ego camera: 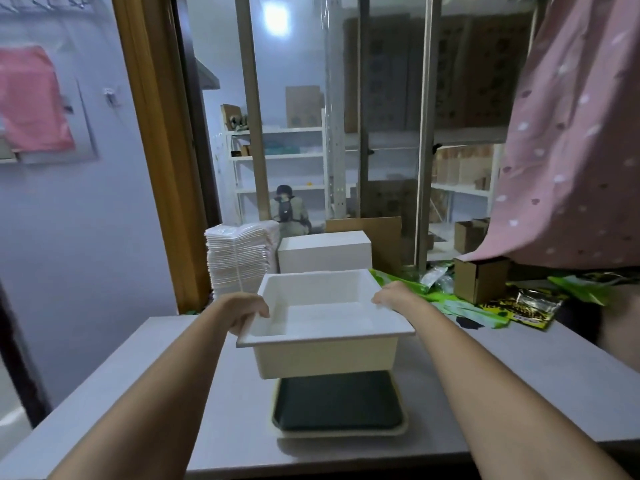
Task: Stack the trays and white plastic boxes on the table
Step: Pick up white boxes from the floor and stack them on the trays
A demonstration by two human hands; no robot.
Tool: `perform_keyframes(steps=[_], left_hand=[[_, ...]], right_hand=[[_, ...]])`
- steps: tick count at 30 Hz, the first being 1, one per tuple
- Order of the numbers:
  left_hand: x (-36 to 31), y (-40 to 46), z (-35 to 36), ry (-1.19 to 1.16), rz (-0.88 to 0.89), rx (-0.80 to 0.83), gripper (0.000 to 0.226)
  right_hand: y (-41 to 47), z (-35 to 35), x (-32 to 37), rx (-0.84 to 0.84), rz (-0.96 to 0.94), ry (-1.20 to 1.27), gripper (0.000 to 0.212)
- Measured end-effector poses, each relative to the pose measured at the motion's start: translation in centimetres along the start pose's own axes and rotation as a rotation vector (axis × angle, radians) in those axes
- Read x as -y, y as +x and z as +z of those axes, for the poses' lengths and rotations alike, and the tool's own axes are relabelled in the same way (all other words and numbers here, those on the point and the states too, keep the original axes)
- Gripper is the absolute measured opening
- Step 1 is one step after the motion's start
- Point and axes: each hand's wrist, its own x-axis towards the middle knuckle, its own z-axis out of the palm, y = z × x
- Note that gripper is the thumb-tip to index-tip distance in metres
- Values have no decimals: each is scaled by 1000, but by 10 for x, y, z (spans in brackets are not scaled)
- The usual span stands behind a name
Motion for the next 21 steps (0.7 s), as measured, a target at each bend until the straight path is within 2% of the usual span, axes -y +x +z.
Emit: perform_keyframes(steps=[5,11,15,17,21], left_hand=[[3,11,-4,52,-18,-16,50],[3,25,-30,155,-45,-4,58],[2,25,-45,204,-34,86,55],[-3,14,-44,226,-1,157,47],[-9,8,-43,246,32,295,34]], right_hand=[[-11,-4,5,-6,-12,70,8],[-20,-15,4,124,-6,251,11],[-10,-32,-9,96,6,329,30],[-4,-41,-18,121,42,352,48],[-2,-54,-28,400,136,341,86]])
